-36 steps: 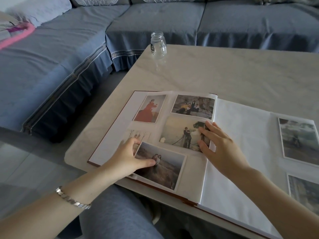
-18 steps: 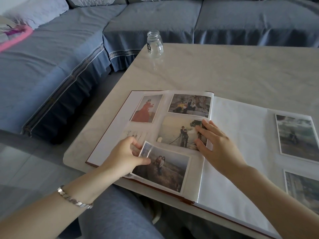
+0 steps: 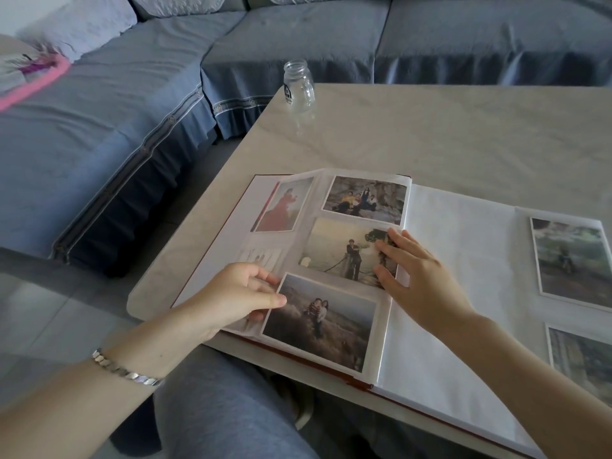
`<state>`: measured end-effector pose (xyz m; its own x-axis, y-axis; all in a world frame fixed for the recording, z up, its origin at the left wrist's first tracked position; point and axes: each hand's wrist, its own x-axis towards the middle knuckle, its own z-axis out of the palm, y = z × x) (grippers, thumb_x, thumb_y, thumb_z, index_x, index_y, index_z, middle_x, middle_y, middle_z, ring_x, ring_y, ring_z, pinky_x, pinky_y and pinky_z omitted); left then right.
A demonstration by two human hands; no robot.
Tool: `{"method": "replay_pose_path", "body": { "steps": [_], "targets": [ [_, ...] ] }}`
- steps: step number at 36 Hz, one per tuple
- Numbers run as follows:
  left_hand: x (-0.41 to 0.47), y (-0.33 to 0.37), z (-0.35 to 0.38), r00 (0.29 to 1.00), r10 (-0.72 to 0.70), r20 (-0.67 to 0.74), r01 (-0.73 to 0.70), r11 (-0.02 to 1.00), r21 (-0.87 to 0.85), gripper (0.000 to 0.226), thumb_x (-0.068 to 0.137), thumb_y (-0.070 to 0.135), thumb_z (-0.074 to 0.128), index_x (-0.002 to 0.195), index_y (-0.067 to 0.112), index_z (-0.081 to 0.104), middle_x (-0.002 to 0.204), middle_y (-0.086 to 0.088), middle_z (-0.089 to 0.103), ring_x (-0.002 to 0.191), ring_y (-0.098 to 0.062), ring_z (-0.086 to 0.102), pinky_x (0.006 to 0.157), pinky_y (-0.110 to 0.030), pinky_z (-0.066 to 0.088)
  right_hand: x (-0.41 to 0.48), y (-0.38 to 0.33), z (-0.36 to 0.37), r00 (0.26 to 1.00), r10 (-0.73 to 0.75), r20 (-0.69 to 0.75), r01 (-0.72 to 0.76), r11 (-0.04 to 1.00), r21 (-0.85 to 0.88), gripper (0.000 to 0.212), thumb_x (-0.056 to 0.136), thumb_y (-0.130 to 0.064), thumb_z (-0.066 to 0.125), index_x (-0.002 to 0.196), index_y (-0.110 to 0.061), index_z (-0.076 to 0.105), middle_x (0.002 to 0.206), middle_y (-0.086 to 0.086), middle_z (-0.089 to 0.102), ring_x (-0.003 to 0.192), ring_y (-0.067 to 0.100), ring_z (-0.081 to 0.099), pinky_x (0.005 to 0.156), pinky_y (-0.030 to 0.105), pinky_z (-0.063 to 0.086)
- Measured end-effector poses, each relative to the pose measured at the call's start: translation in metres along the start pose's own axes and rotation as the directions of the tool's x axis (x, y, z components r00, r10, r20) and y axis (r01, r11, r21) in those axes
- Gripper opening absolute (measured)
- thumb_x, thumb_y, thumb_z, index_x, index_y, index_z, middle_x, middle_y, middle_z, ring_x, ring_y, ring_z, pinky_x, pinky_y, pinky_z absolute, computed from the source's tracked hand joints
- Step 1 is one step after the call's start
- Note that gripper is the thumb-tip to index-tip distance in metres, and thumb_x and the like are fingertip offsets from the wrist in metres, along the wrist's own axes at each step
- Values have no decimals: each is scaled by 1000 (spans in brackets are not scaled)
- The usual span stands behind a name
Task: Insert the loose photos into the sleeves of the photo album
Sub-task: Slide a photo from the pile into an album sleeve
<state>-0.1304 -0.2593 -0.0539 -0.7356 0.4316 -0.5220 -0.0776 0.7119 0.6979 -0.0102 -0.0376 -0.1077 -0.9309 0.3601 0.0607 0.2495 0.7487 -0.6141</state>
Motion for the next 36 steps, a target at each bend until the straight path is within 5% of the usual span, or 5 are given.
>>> {"method": "replay_pose_path", "body": {
  "steps": [12, 19, 23, 28, 36],
  "targets": [
    [-5, -2, 6, 984, 31, -176, -37, 999, -34, 12, 72, 8, 78, 75, 5, 67, 81, -18, 71, 67, -23, 65, 54, -25, 53, 0, 0, 1, 1000, 3, 2, -3, 1000, 9, 45, 94, -31, 52, 137, -21, 46, 152, -4, 27, 143, 9, 13, 111, 21, 12],
    [-13, 5, 7, 952, 158, -261, -134, 985, 107, 16, 76, 18, 76, 68, 11, 63, 69, -3, 66, 39, -7, 54, 42, -14, 41, 0, 1, 0, 1000, 9, -1, -9, 1000, 28, 44, 94, -31, 52, 136, -21, 47, 151, -5, 29, 143, 8, 14, 112, 21, 12],
    [-20, 10, 7, 922, 228, -312, -201, 973, 116, 17, 76, 16, 76, 67, 8, 63, 64, -3, 64, 41, -3, 53, 38, -13, 36, 0, 1, -2, 1000, 4, 26, -5, 1000, 29, 45, 94, -33, 50, 138, -22, 45, 152, -6, 26, 143, 8, 13, 113, 23, 12],
    [-24, 10, 6, 893, 293, -342, -275, 956, 101, 18, 72, 10, 77, 61, 14, 64, 69, -1, 70, 57, -12, 61, 56, -27, 43, 2, 3, -8, 999, 15, 45, -18, 997, 81, 44, 94, -33, 51, 137, -25, 46, 151, -10, 27, 142, 4, 14, 110, 17, 10],
    [-30, 19, 9, 887, 360, -291, -325, 932, 162, 19, 78, 8, 72, 64, 8, 59, 58, -1, 68, 44, -6, 56, 50, -23, 46, 4, 5, -8, 999, 4, 48, -9, 995, 99, 41, 94, -31, 51, 134, -25, 49, 151, -9, 29, 141, 3, 17, 107, 12, 8]
  ]
}}
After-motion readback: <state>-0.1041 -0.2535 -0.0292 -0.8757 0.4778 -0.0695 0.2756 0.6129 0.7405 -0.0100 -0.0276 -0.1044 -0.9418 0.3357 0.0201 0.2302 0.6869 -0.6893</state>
